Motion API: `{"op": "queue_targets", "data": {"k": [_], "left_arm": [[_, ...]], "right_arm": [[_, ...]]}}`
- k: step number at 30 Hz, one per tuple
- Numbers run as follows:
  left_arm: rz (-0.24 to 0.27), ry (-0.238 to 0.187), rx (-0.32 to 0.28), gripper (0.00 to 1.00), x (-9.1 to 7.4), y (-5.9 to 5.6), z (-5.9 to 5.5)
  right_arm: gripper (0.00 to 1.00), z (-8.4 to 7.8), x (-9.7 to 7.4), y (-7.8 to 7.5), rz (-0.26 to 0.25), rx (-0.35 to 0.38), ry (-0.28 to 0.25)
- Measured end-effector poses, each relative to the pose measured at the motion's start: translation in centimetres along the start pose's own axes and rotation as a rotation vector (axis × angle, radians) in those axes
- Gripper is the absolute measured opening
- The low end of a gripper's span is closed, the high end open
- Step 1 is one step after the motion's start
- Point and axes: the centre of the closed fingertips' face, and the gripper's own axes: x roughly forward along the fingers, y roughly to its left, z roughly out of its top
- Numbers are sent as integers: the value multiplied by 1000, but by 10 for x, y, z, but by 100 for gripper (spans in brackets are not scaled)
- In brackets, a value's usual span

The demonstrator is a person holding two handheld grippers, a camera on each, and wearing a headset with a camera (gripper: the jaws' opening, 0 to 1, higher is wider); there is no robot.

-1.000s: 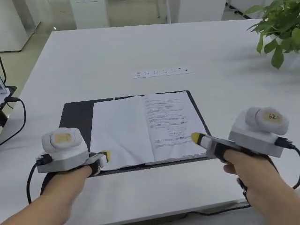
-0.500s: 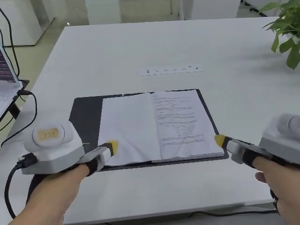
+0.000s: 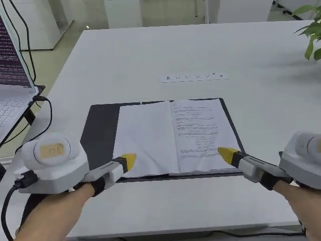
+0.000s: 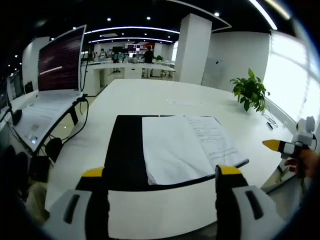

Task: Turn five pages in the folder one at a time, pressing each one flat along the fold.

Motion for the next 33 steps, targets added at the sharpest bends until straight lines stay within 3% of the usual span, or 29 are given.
{"op": "queue_targets", "data": {"k": [4, 10, 14, 20, 24, 29, 30, 33], "left_arm": [[16, -27, 5, 99, -7, 7, 2], [26, -56, 67, 99, -15, 9, 14], [31, -56, 73, 99, -16, 9, 18], [22, -56, 87, 99, -11, 0, 22], [-5, -50, 95, 99, 0, -13, 25], [-55, -37, 115, 94, 16, -38, 26], [-77, -27, 133, 94, 23, -50, 25], [-116, -20, 145, 95, 37, -72, 23]], "right_arm": [[100, 3, -1, 5, 27, -23, -10], [100, 5, -2, 9, 45, -38, -9], [100, 5, -3, 13, 65, -39, -13], [100, 3, -5, 14, 81, -42, -8], [100, 2, -7, 14, 93, -41, -5], [100, 0, -8, 21, 129, -53, -3], [100, -1, -8, 23, 139, -66, -4], [100, -2, -10, 25, 154, -76, 3]]}}
